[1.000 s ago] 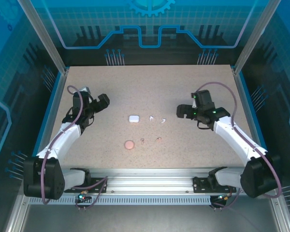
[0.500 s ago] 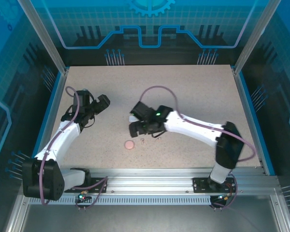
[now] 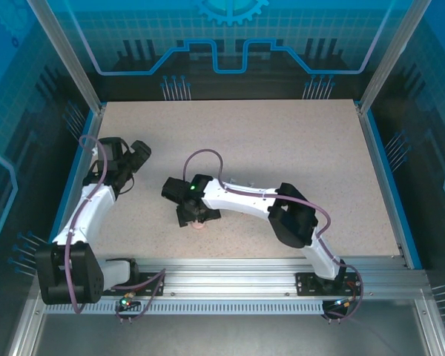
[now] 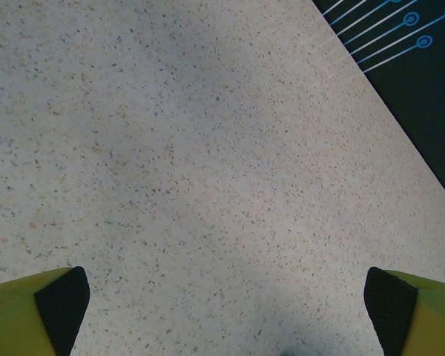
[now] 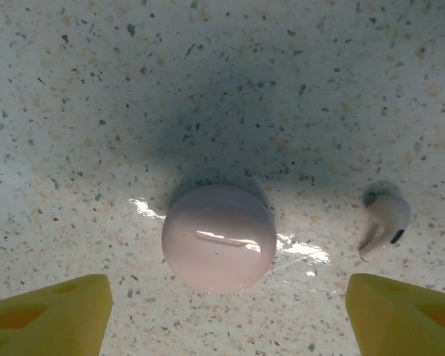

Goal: Insert wireless bluetooth earbuds into charging case

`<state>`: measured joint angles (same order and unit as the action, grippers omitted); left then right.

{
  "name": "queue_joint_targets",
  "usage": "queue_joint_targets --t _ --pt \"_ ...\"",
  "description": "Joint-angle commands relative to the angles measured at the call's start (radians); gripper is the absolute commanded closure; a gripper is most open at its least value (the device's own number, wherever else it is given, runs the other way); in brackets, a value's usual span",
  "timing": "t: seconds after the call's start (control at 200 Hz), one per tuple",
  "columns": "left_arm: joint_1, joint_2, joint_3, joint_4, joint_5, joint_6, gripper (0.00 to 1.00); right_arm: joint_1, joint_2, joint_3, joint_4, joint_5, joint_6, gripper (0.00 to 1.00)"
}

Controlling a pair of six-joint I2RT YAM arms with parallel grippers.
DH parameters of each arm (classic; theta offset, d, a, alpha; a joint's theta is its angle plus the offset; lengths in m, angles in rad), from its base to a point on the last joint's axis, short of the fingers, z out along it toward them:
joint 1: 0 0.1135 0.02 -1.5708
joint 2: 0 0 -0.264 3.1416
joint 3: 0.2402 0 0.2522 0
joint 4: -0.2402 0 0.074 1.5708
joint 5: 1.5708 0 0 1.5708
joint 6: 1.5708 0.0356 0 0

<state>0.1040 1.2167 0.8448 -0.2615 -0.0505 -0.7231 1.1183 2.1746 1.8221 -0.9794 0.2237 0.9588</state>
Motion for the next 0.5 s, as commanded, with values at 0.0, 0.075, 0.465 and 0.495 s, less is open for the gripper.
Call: queue_joint_targets --t 0.0,0.075,0.465,0.495 --pt "0.005 0.006 0.011 0.03 0.037 -0.043 0.01 0.0 0.037 0.05 -0.045 -0.006 0.065 0.18" --pt "0.006 0.003 0.002 0.041 0.034 -0.048 0.01 -0.002 0.053 0.055 -0.049 -0.006 0.089 0.18" --pt "0.014 0.003 -0.004 0.048 0.031 -0.055 0.01 -0.009 0.12 0.092 -0.058 -0.021 0.156 0.2" --pt "0.014 0.003 -0.005 0.05 0.031 -0.056 0.01 -0.01 0.125 0.095 -0.059 -0.021 0.159 0.2"
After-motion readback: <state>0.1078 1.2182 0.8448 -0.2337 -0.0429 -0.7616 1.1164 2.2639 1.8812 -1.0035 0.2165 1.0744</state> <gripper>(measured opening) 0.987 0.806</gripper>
